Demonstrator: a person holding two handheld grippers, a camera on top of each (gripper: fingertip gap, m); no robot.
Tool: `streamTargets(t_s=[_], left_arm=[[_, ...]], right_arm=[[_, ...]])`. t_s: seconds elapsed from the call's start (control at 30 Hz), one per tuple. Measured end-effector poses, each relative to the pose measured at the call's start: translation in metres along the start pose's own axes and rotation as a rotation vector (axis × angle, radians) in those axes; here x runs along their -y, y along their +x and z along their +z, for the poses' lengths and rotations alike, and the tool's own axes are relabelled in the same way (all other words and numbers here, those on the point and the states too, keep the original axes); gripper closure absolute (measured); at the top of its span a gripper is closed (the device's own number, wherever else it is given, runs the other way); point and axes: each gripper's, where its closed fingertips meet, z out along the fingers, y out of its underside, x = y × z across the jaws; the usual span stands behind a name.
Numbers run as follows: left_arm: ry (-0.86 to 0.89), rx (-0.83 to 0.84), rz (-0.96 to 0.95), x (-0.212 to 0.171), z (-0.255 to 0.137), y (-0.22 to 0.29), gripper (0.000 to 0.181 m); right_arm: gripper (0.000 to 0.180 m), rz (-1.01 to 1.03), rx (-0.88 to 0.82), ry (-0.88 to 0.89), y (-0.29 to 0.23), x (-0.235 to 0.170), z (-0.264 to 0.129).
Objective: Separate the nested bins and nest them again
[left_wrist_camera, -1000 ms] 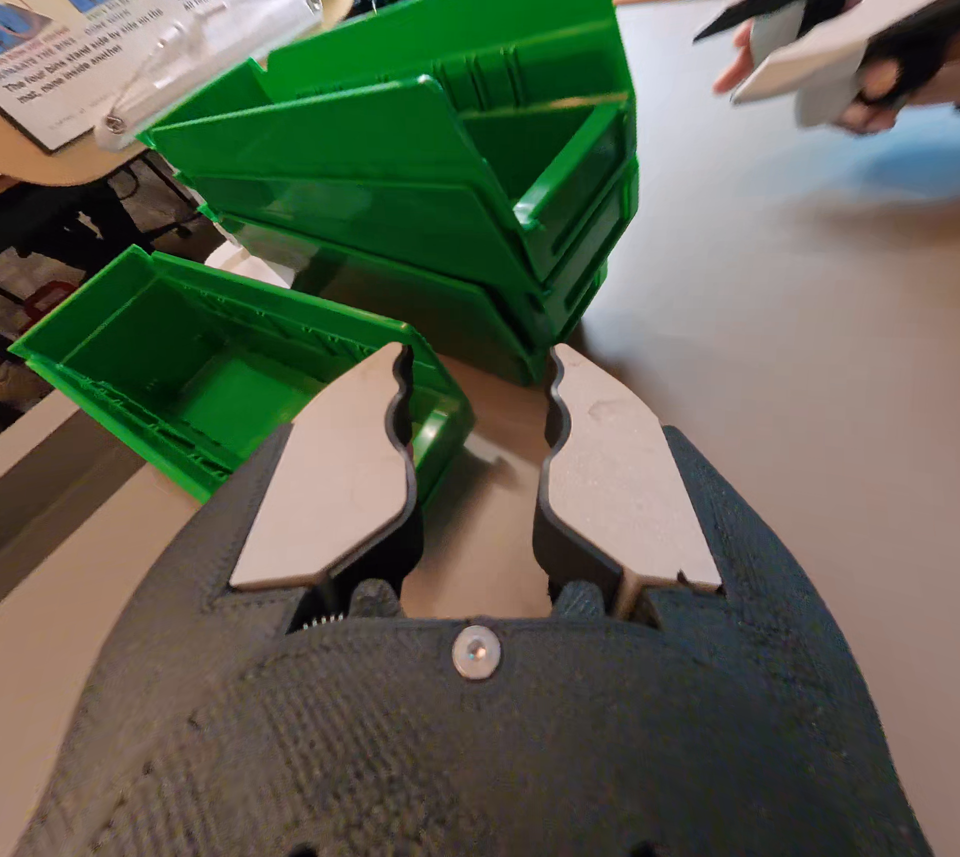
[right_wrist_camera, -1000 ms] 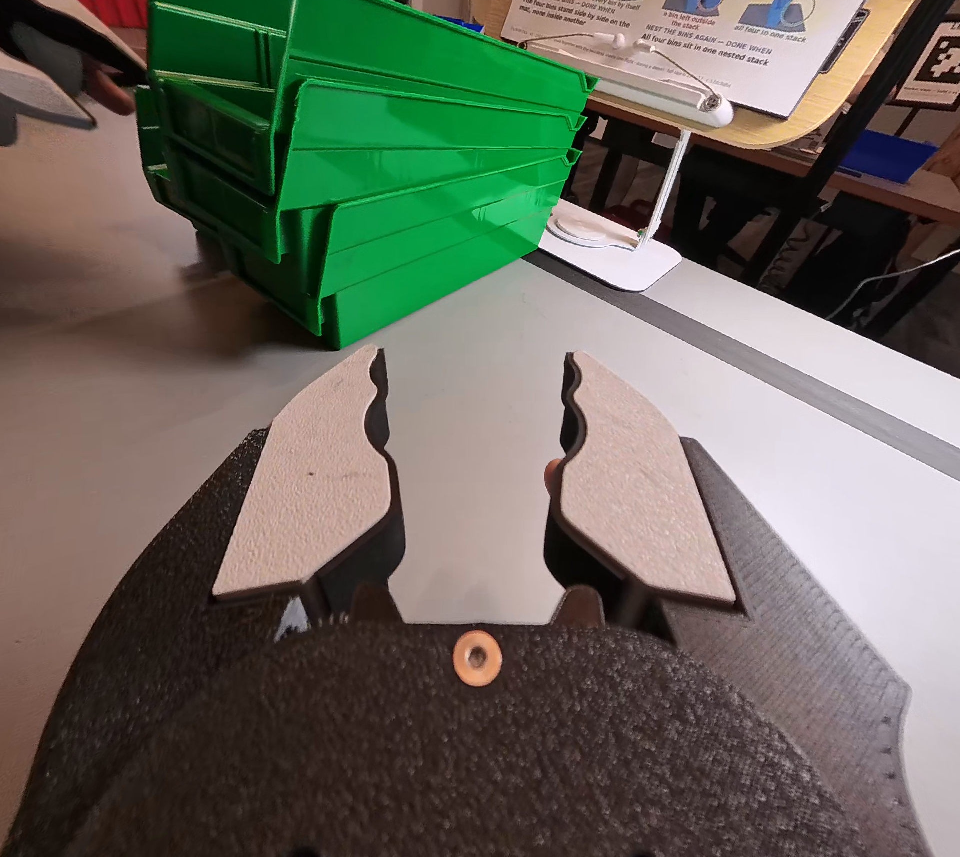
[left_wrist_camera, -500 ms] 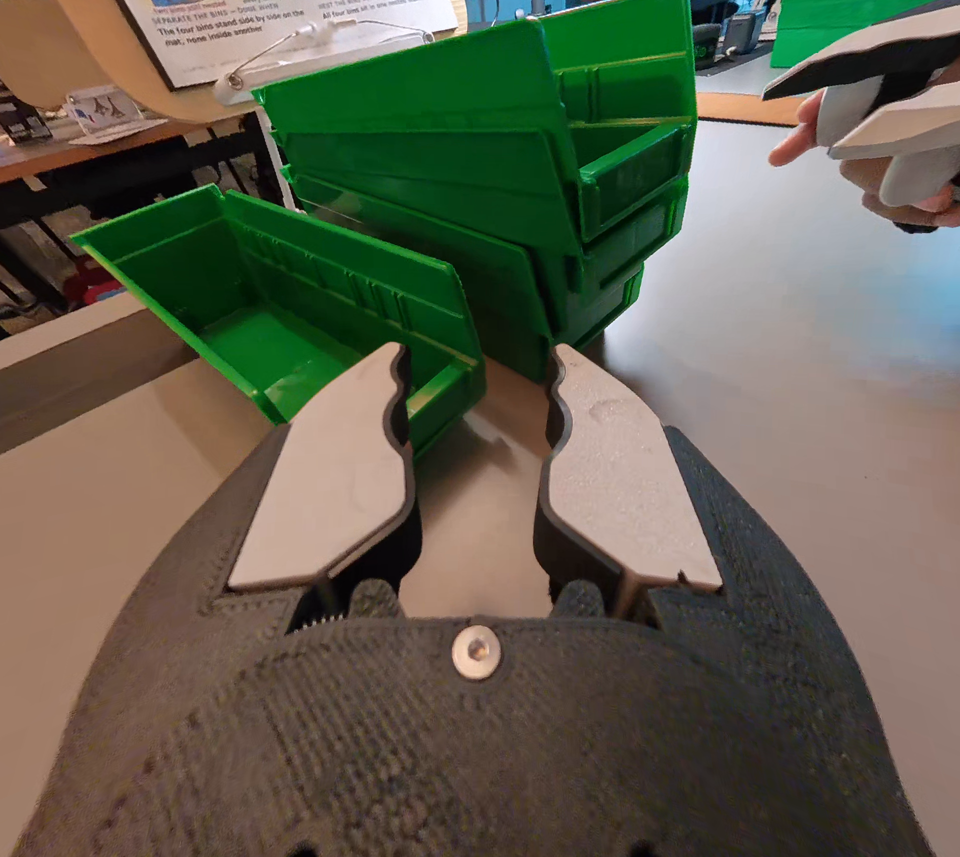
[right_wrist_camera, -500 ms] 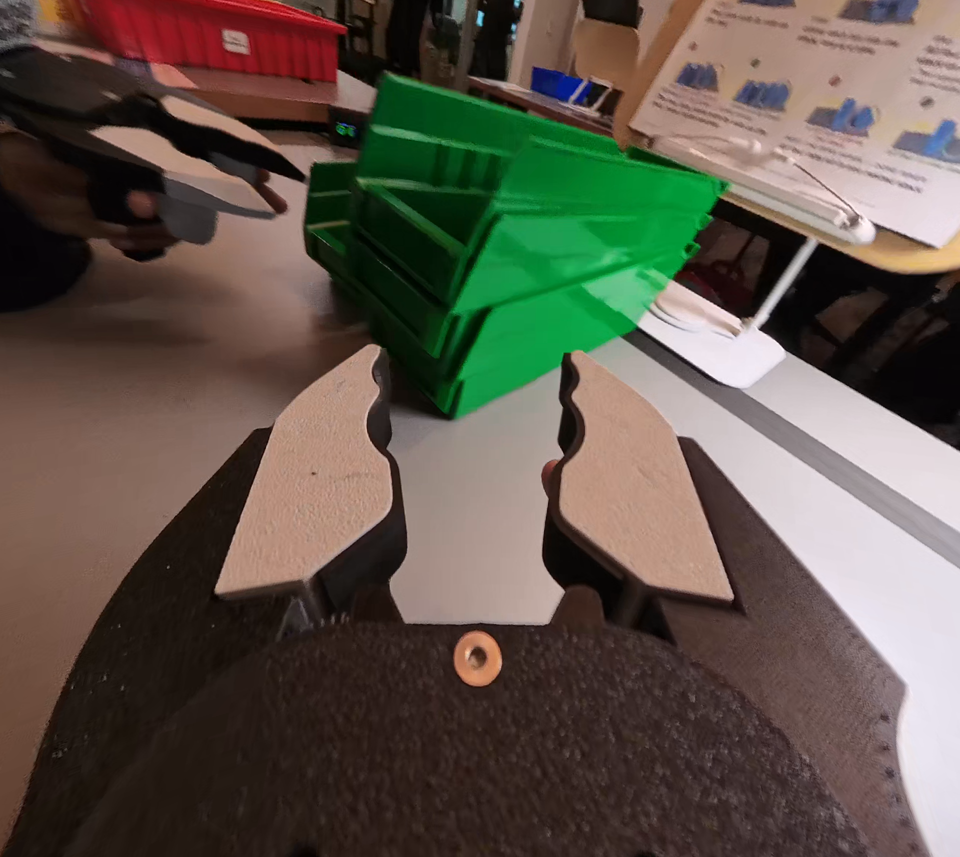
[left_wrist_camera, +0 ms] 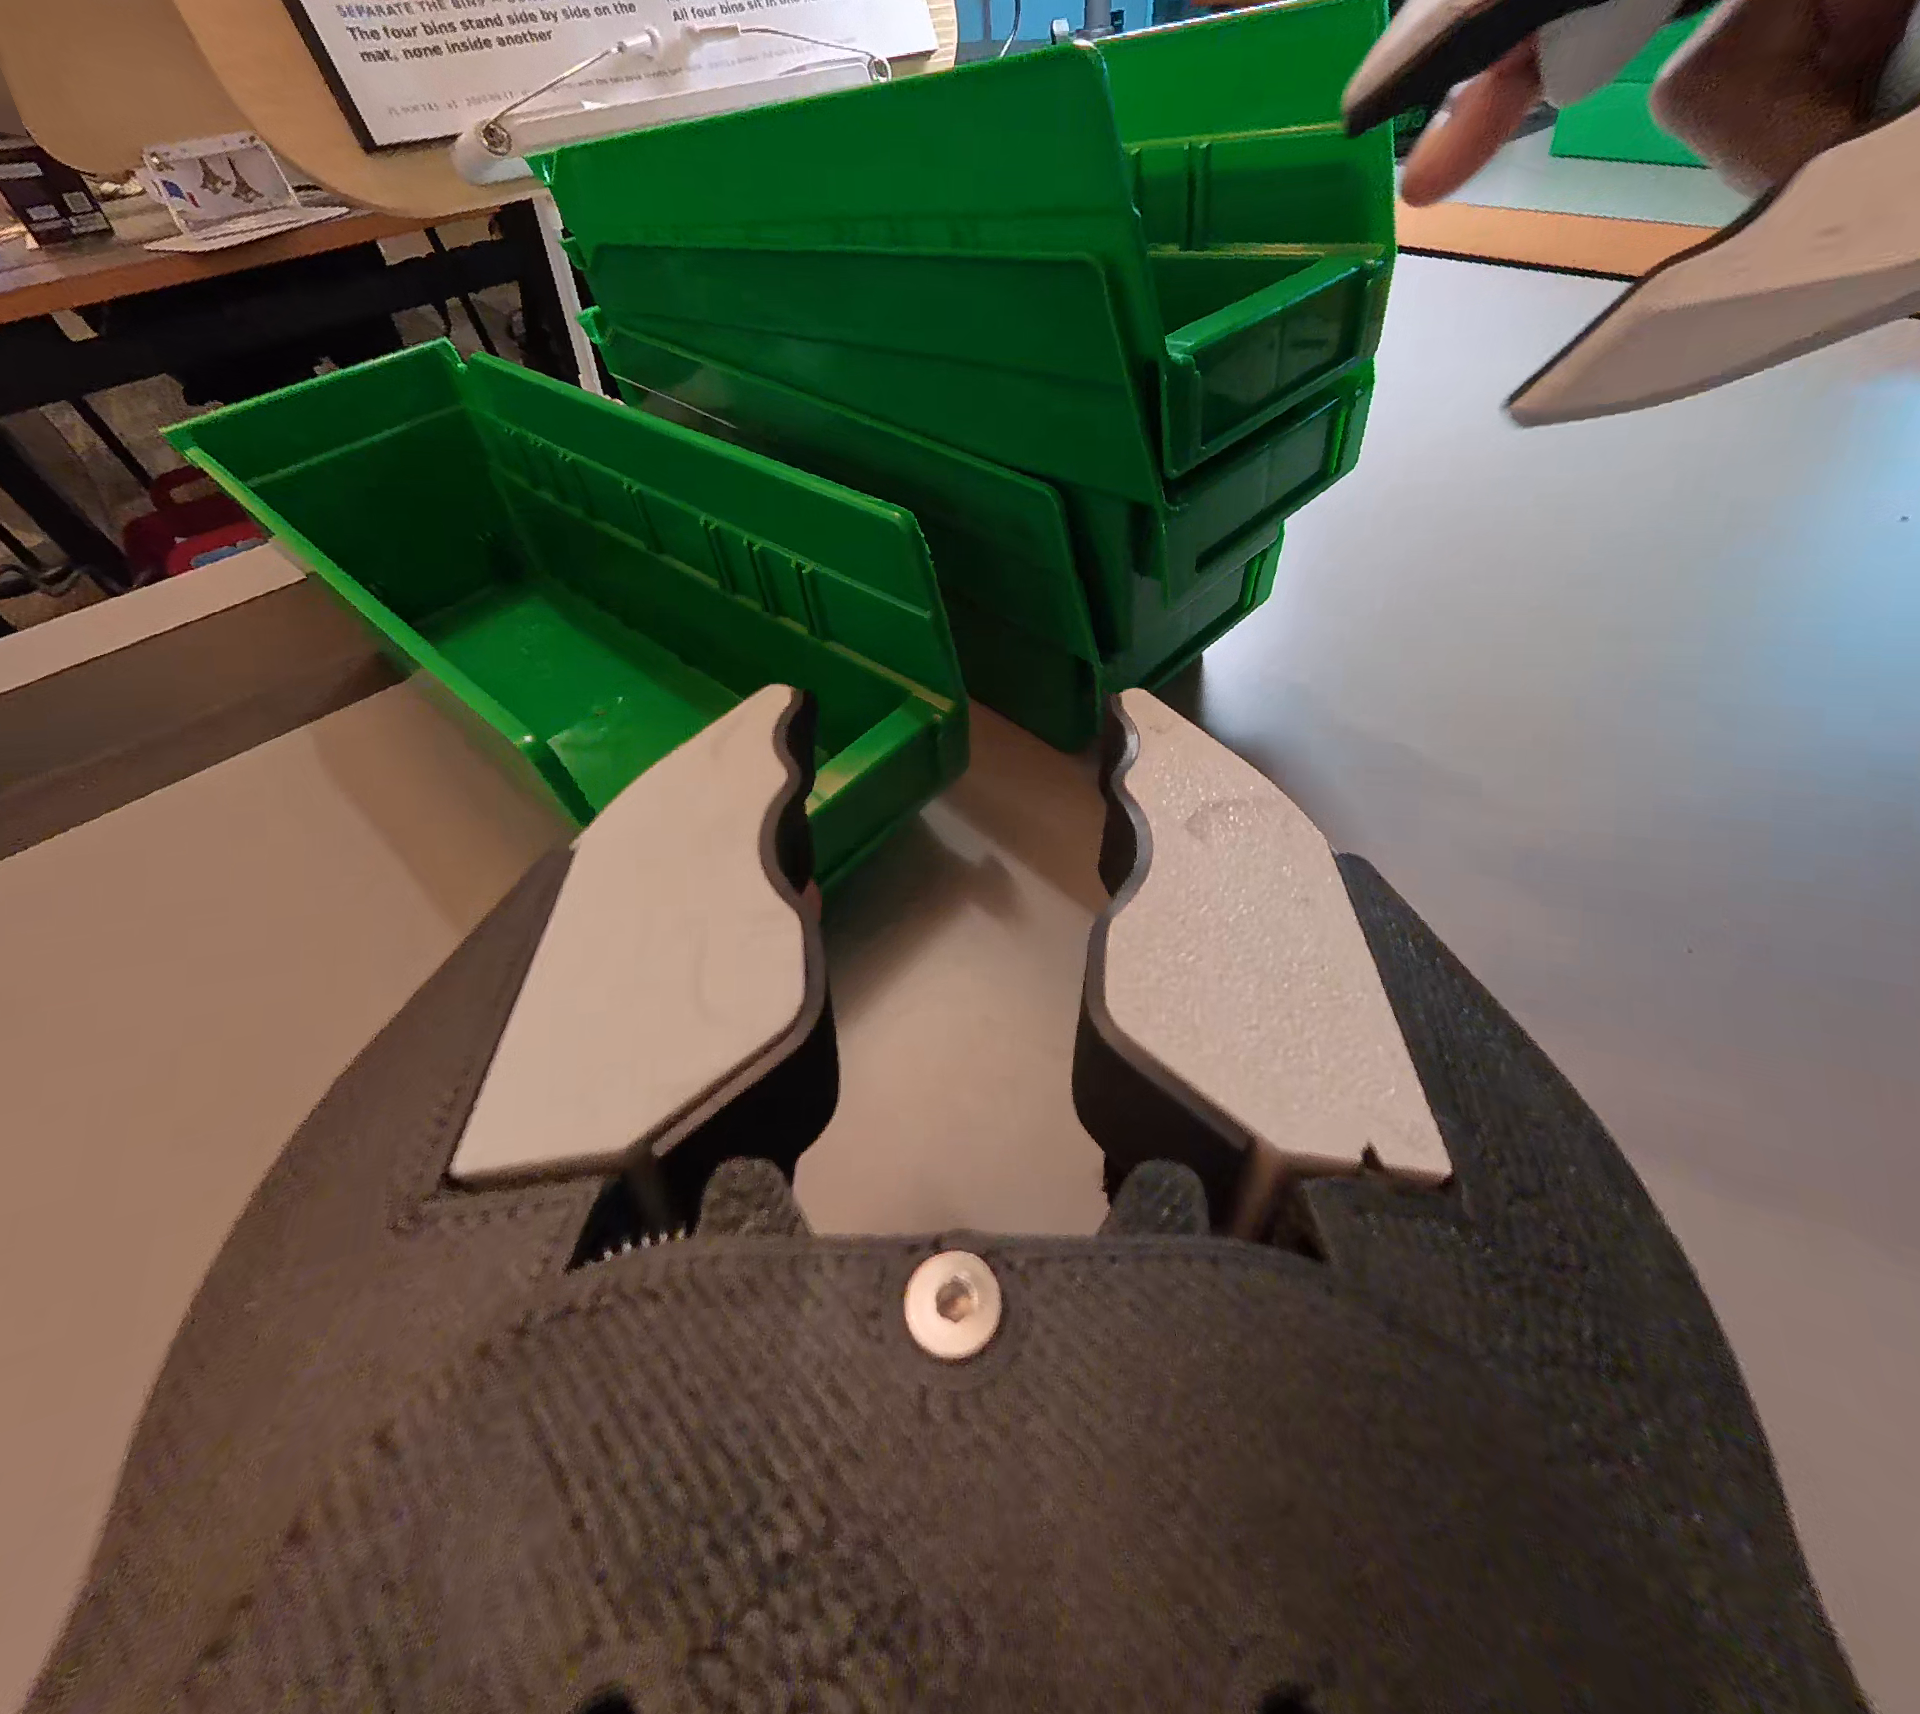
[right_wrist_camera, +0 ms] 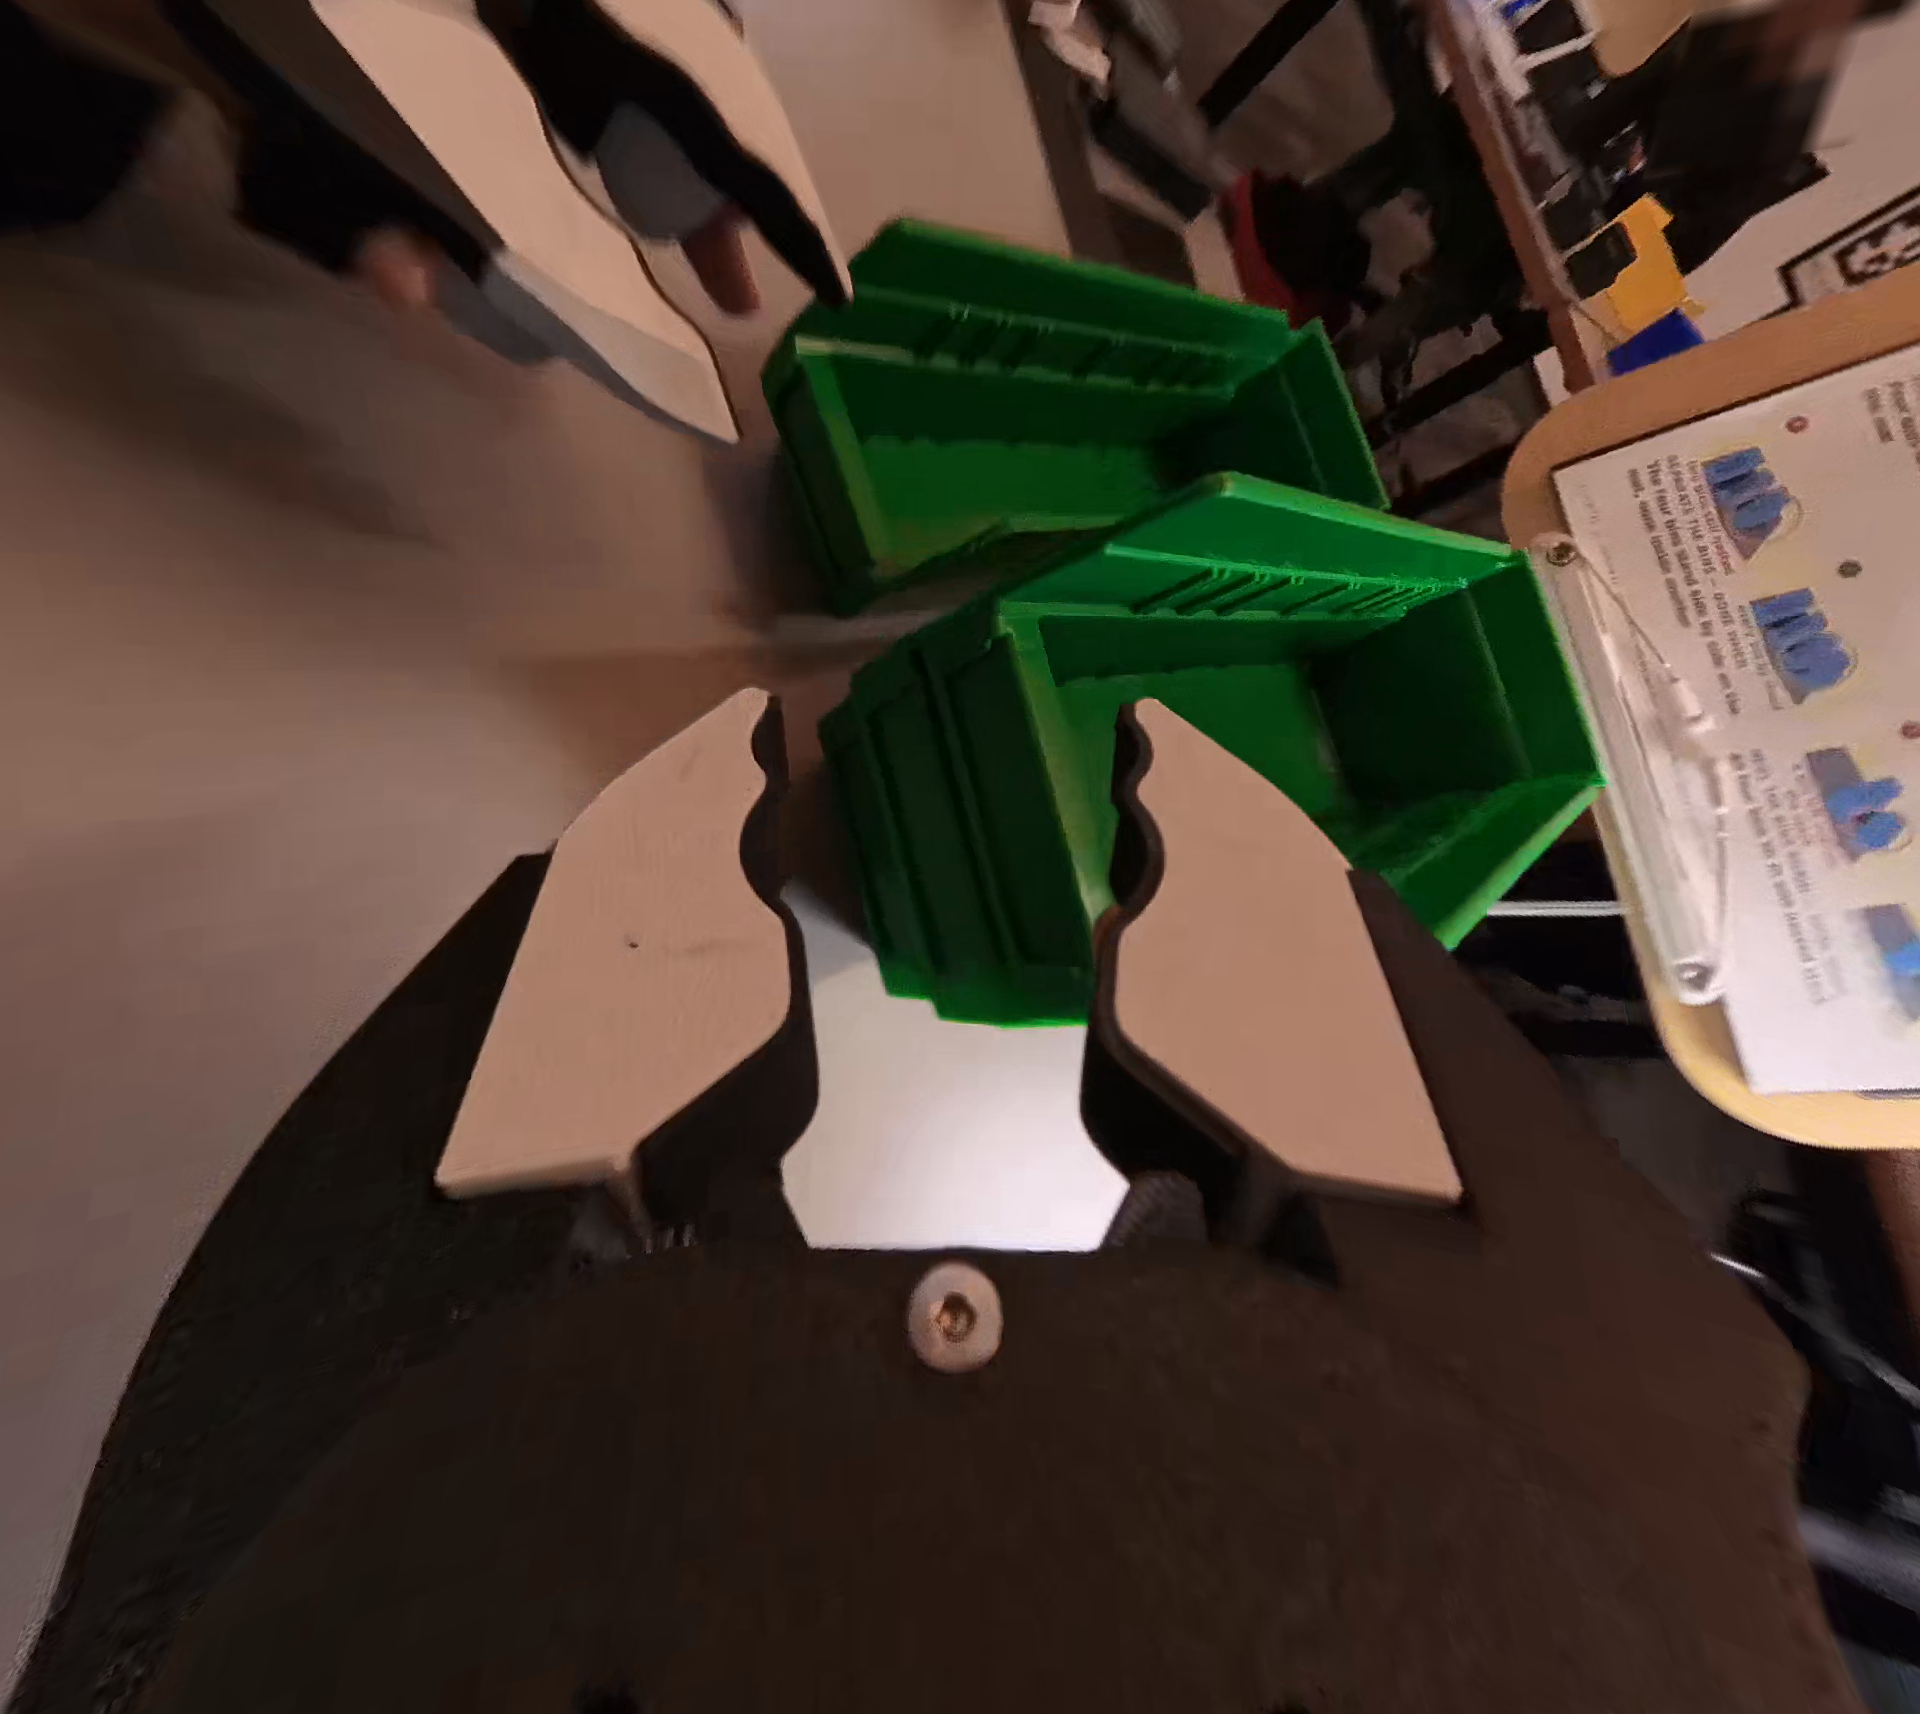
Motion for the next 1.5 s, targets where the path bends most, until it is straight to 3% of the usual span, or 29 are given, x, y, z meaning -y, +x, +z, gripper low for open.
streamTargets(t_s=[0.2, 0.3, 0.47, 0.93, 1.33, 1.5], left_arm=[[-0.01, 0.02, 0.03, 0.005, -0.008, 0.006, 0.126], [-0.008, 0.017, 0.031, 0.009, -0.011, 0.011, 0.125], [0.011, -0.009, 0.033, 0.015, -0.015, 0.02, 0.124], [0.002, -0.044, 0.041, 0.012, -0.015, 0.031, 0.124], [-0.015, -0.056, 0.053, 0.007, -0.012, 0.034, 0.125], [-0.018, -0.058, 0.066, 0.006, -0.012, 0.036, 0.125]], right_arm=[[0.125, -0.184, 0.084, -0.339, 0.011, -0.029, 0.029], [0.14, -0.199, 0.09, -0.402, 0.019, -0.038, 0.037], [0.144, -0.189, 0.138, -0.476, 0.016, -0.043, 0.041], [0.152, -0.224, 0.154, -0.465, 0.021, -0.035, 0.039], [0.151, -0.152, 0.415, -0.444, 0.056, -0.002, 0.003], [0.151, -0.08, 0.418, -0.398, 0.081, 0.013, -0.004]])
